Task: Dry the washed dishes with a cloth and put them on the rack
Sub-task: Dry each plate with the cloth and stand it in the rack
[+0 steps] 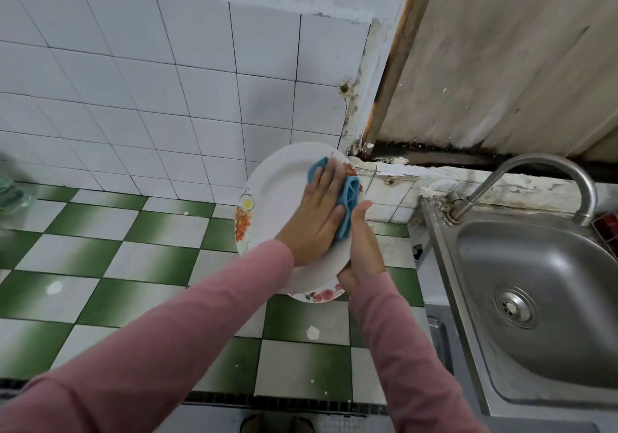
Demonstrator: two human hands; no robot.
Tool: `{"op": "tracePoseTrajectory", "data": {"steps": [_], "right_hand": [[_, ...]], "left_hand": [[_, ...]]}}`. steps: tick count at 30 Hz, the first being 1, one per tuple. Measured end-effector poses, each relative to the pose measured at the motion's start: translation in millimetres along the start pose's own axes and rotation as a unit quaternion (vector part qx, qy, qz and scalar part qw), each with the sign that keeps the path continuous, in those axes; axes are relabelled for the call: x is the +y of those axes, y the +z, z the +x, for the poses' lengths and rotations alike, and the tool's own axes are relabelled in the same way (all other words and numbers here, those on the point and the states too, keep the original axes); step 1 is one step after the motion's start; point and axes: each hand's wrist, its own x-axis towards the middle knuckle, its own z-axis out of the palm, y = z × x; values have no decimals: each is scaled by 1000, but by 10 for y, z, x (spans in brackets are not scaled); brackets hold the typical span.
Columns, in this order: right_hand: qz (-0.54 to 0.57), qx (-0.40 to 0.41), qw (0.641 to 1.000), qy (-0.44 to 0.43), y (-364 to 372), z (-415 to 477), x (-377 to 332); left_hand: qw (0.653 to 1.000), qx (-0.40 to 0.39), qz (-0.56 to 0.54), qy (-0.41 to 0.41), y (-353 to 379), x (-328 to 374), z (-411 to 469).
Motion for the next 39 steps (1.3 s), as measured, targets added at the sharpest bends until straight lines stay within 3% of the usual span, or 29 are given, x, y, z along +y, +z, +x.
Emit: {"op": "tracePoseTrajectory", "data": {"steps": [5, 8, 10, 15, 20, 26, 30, 33, 36, 39], "right_hand": [[-61, -8, 998, 5, 47, -69, 15], [-66, -3, 998, -16, 39, -54, -59], [-62, -4, 998, -13, 10, -26, -108], [-84, -12, 996, -5, 78, -34, -89], [-43, 6, 999, 3, 27, 19, -94], [23, 36, 999, 7, -22, 64, 16], [86, 41, 995, -3, -158, 148, -20], [73, 34, 997, -4, -210, 215, -26], [28, 56, 998, 0, -130, 189, -27], [31, 34, 999, -14, -34, 150, 6]], "left_hand": [[982, 86, -56, -161, -36, -132, 240], [996, 59, -51, -36, 62, 27, 44], [999, 36, -27, 2, 71, -32, 18], [974, 139, -58, -169, -27, -75, 317], [997, 70, 29, -3, -30, -118, 133], [975, 29, 115, -187, -76, -555, 116], [984, -62, 131, -105, -13, -571, -207], [985, -133, 55, -98, 151, -335, -426], [990, -108, -35, -79, 227, -106, -404], [998, -58, -14, -22, 179, -22, -213]]}}
